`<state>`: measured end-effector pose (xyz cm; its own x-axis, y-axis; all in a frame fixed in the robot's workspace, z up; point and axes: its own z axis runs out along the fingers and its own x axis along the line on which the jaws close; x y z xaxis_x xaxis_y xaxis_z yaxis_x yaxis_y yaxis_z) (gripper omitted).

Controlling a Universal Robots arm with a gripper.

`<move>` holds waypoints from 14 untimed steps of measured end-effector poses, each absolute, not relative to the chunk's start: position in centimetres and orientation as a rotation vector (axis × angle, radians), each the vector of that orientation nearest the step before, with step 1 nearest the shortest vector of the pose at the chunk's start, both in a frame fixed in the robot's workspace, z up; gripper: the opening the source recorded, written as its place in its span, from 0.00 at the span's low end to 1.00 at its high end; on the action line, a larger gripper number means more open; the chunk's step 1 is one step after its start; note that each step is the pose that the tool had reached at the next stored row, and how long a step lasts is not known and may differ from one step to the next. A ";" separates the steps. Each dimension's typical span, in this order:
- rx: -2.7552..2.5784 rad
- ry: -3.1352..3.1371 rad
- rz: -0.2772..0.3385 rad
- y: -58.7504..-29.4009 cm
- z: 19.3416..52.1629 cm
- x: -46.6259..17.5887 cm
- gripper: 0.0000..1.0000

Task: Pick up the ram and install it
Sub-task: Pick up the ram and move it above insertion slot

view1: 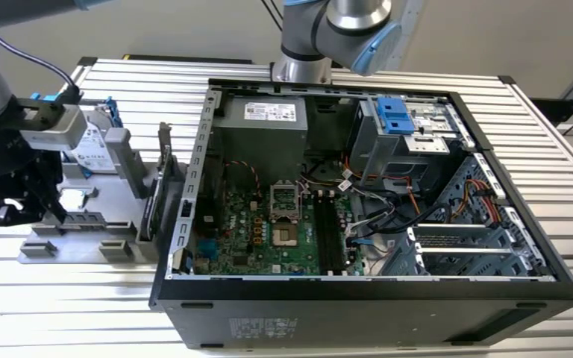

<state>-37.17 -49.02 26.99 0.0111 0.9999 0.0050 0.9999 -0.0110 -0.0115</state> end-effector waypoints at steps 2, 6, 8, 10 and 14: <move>-2.225 -2.201 0.007 -49.0 27.2 -37.2 0.00; -2.225 -2.201 0.007 -49.0 27.6 -37.2 0.00; -2.225 -2.201 0.007 -49.0 27.8 -37.2 0.00; -2.225 -2.201 0.007 -49.0 28.0 -37.2 0.00; -2.225 -2.201 0.007 -49.0 28.3 -37.2 0.00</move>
